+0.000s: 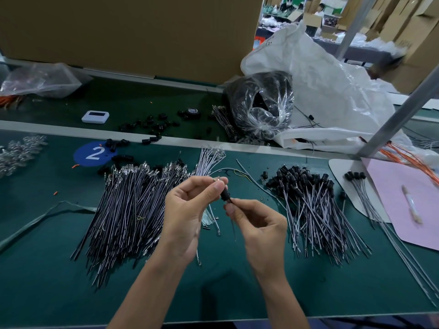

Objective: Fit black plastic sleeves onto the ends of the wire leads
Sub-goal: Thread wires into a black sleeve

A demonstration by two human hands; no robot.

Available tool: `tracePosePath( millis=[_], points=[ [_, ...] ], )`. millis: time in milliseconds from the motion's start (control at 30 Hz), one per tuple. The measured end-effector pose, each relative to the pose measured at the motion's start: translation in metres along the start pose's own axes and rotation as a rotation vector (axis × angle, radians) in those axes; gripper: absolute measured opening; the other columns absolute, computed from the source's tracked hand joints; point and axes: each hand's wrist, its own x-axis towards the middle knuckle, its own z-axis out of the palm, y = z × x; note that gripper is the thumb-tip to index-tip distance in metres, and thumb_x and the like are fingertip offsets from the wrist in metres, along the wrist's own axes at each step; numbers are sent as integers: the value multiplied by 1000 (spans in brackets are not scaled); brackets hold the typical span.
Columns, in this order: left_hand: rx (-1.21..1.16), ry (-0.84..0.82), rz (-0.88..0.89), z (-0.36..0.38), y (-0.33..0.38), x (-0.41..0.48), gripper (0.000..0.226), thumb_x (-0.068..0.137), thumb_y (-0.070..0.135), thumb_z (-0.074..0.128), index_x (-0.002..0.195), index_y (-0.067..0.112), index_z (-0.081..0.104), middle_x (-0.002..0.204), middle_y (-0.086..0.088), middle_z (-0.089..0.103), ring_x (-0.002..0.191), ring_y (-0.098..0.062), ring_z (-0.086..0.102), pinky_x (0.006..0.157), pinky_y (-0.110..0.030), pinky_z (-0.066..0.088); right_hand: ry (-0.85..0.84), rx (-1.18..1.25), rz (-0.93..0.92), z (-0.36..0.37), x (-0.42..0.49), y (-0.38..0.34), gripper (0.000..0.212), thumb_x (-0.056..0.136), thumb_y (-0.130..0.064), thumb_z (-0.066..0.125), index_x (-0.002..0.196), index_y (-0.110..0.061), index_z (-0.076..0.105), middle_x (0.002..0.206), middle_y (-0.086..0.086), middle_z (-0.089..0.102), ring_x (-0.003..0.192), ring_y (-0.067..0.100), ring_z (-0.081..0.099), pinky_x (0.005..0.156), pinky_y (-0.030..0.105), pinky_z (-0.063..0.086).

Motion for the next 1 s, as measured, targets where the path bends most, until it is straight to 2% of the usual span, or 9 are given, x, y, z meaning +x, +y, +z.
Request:
tracePosePath(
  millis=[133,300,467,567,767,1000],
  points=[
    [-33,-53,2,-1,1,-1,15,54,17,81,67,17,74,83,-11,75,70,-17,70,71,-22,56,-32,30,-8,-3,0,-3,16,77,-17,76,85,-31,78,82,-1,76,80,19,73,75,26,56],
    [-25,-83,-7,-3,0,-2,23,59,15,79,82,13,79,83,-10,75,73,-18,70,71,-22,55,-54,22,10,-5,-1,-3,16,76,-19,76,83,-33,78,82,-1,76,81,20,73,77,29,56],
    [11,-48,-37,-4,1,-1,25,52,20,81,76,12,80,88,-7,76,78,-15,71,76,-20,56,-48,19,-10,-8,0,-1,18,78,-11,76,85,-28,78,82,0,76,80,22,73,76,29,57],
    [-4,-32,-72,-3,2,-1,26,51,17,80,76,9,79,87,-8,76,78,-15,72,72,-18,56,-17,-47,-27,-7,2,2,21,81,-4,75,84,-25,78,80,-2,76,79,18,72,76,26,55],
    [-40,2,-146,-2,2,0,22,53,14,77,74,7,79,89,-8,76,81,-14,73,66,-16,55,85,-229,-162,-4,4,5,24,80,-2,76,86,-25,76,80,-14,74,77,8,71,73,20,53],
    [-57,-14,-189,-5,2,2,23,48,15,79,69,8,79,90,-8,76,80,-15,73,67,-17,55,79,-232,-176,-3,7,6,27,80,-1,76,86,-28,75,80,-15,74,76,7,71,73,19,53]
  ],
)
